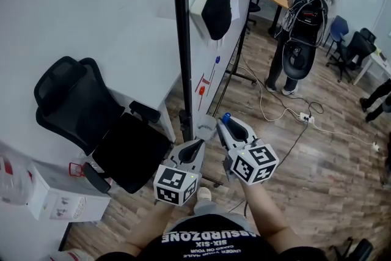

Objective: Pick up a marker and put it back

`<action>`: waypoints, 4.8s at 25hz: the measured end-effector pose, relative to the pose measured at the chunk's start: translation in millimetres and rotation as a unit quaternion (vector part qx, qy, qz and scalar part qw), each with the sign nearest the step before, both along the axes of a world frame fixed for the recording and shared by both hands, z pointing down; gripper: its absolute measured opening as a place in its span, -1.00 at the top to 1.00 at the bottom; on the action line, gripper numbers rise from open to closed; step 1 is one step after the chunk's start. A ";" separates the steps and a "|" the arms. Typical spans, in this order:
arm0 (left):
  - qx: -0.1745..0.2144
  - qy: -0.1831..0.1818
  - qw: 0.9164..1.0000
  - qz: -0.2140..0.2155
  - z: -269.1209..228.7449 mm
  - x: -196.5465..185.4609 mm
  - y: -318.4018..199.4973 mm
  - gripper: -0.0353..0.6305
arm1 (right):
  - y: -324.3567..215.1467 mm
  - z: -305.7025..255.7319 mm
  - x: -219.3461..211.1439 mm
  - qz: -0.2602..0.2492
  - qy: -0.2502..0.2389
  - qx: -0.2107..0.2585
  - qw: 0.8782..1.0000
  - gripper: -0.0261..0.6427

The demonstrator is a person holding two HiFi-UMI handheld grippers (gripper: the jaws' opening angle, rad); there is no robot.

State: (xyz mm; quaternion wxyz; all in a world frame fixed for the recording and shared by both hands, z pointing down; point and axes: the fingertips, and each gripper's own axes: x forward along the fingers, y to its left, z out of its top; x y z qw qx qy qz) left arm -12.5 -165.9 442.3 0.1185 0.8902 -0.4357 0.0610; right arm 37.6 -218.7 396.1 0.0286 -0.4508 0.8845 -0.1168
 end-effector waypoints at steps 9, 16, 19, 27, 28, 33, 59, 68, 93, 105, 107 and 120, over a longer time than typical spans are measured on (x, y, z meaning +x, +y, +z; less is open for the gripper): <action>0.003 -0.002 1.000 0.003 -1.8 1.8 21.0 0.87 | 32.9 9.2 3.5 0.005 -0.004 -0.007 1.000 0.73; 0.003 -0.003 1.000 0.003 -4.1 -0.7 35.8 0.87 | 55.8 15.3 3.5 0.010 -0.004 -0.014 1.000 0.73; 0.003 -0.001 1.000 0.003 -4.8 -0.9 41.9 0.88 | 65.9 19.1 2.0 0.012 0.002 -0.015 1.000 0.73; -0.009 0.001 1.000 0.009 4.0 0.9 62.6 0.87 | 97.5 57.0 -6.9 0.013 0.034 -0.044 0.998 0.73; -0.010 0.001 1.000 0.008 5.9 0.6 64.1 0.88 | 101.1 63.5 -7.8 0.012 0.037 -0.051 0.998 0.73; -0.019 -0.005 1.000 0.002 18.0 -0.8 68.7 0.87 | 113.2 80.4 -10.3 0.004 0.054 -0.068 0.996 0.73; -0.025 -0.003 1.000 -0.012 24.1 -2.2 64.2 0.87 | 108.0 73.6 -4.9 -0.001 0.065 -0.054 0.996 0.73; -0.022 -0.001 1.000 -0.014 21.9 -4.6 59.4 0.87 | 92.5 23.5 -3.1 0.002 0.055 0.004 0.998 0.73; -0.021 0.000 1.000 -0.013 18.9 -4.7 37.4 0.87 | 40.4 -34.3 -6.7 0.001 0.051 0.079 0.996 0.73; -0.022 -0.001 1.000 -0.021 20.3 -5.5 18.1 0.87 | 5.0 -35.2 -17.2 -0.022 0.058 0.081 0.995 0.73; -0.021 -0.002 0.999 -0.024 20.1 -5.8 14.1 0.87 | -1.0 -32.9 -18.8 -0.026 0.061 0.080 0.995 0.73; -0.029 -0.004 0.999 -0.031 27.2 -0.9 -5.0 0.87 | -37.1 -2.7 -23.6 -0.046 0.079 0.049 0.995 0.73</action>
